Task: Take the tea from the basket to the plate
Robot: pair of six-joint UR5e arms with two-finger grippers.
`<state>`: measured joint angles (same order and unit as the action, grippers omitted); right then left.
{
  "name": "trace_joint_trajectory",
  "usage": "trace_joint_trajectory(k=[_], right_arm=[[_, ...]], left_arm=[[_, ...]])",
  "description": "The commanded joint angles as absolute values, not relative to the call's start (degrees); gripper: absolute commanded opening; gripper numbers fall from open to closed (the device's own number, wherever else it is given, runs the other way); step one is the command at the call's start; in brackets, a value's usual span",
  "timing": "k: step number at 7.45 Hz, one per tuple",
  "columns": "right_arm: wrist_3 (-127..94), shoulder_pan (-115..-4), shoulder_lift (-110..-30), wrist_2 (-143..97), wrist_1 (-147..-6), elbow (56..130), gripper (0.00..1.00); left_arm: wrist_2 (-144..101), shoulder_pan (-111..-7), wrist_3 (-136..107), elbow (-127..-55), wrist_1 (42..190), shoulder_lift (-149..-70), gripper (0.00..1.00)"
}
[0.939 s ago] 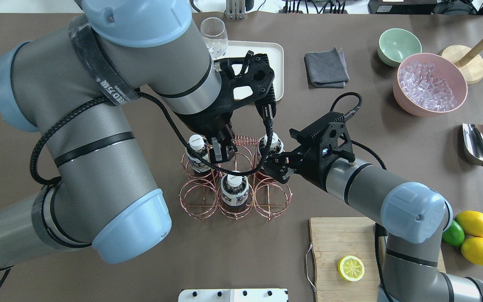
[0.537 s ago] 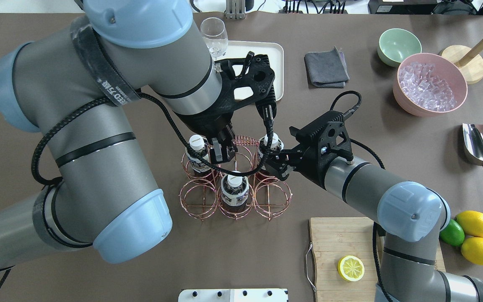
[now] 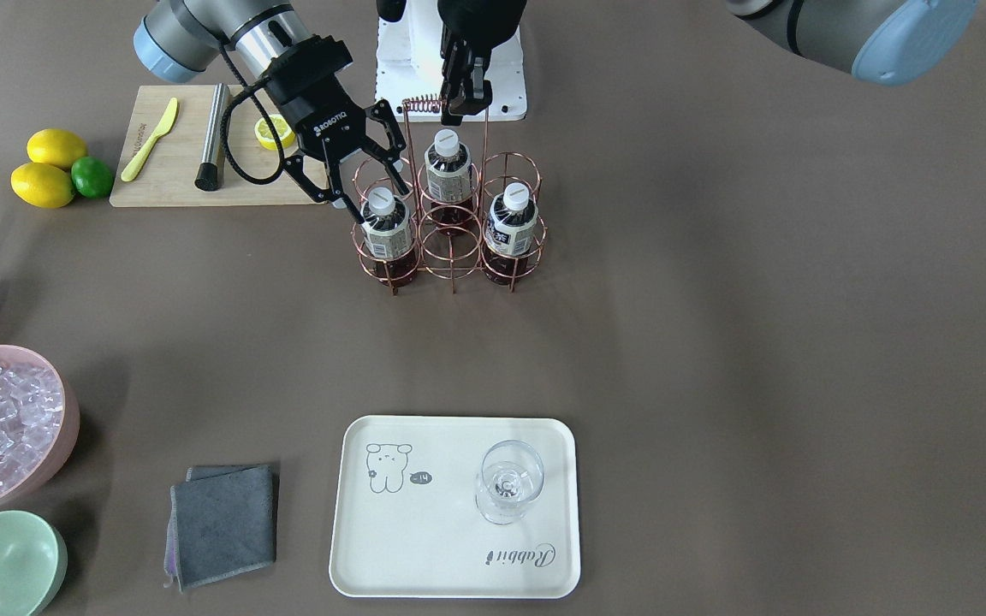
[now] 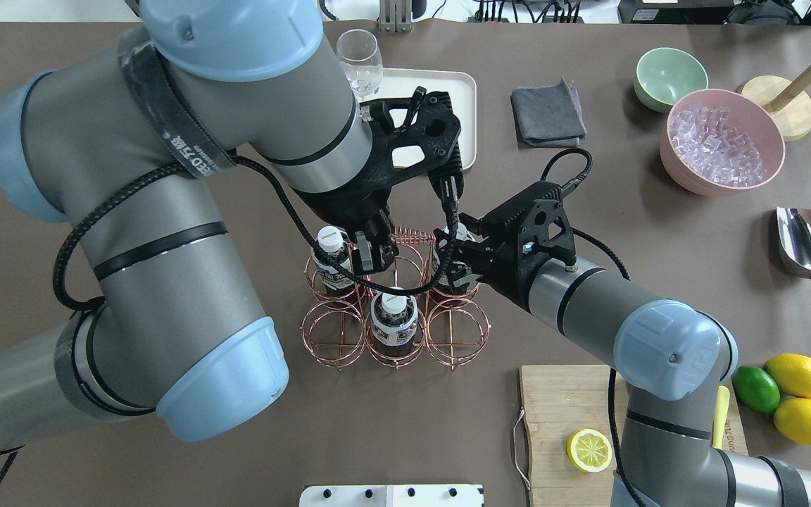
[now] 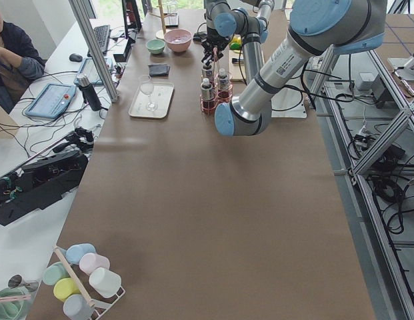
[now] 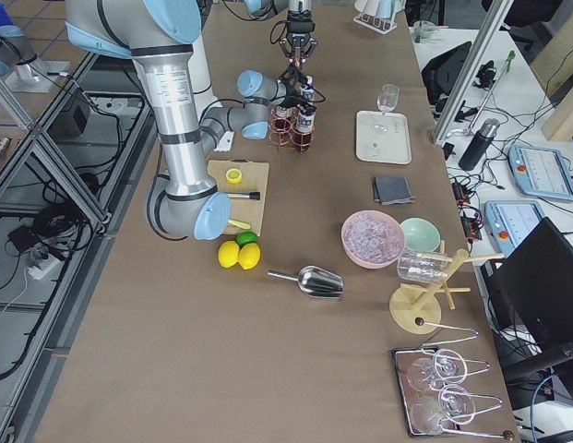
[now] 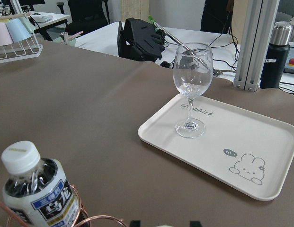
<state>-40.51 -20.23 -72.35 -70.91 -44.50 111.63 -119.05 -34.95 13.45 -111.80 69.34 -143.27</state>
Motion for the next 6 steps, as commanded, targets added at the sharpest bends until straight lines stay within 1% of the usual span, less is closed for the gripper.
trace_joint_trajectory(k=[1,3,6], right_arm=[[-40.5,-20.1,-72.7,-70.8,-44.3,111.4,0.00],[-40.5,-20.4,-72.2,-71.4,-44.6,112.9,0.00],[-40.5,-22.8,-72.2,-74.9,-52.3,119.9,0.00]], left_arm=[[-119.0,-35.0,13.4,-111.9,69.3,-143.3,0.00],[-119.0,-35.0,13.4,-111.9,69.3,-143.3,0.00],[-119.0,-35.0,13.4,-111.9,70.3,-142.5,0.00]])
